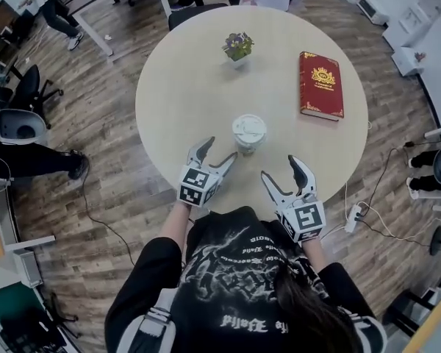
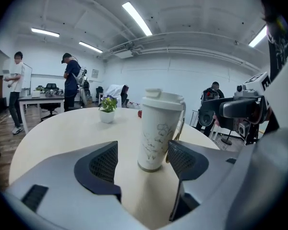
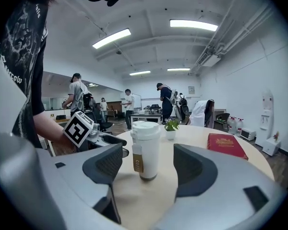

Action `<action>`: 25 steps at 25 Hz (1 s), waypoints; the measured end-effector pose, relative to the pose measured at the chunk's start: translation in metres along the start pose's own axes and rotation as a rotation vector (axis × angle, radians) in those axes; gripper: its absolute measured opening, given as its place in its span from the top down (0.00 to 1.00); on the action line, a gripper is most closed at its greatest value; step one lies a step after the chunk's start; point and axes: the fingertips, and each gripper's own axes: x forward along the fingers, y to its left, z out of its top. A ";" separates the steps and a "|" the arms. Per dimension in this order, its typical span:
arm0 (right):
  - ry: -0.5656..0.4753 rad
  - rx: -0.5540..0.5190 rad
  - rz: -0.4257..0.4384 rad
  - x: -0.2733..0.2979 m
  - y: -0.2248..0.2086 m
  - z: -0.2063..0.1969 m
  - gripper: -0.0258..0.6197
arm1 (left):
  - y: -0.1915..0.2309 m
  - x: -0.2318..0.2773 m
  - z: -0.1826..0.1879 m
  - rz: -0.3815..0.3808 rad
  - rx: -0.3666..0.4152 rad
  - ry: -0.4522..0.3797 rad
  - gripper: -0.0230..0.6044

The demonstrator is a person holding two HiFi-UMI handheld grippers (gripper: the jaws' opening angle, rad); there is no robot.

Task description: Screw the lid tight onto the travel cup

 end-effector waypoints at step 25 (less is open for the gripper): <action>0.000 -0.155 0.196 0.051 -0.013 0.040 0.45 | -0.032 0.074 -0.005 -0.311 0.082 0.049 0.37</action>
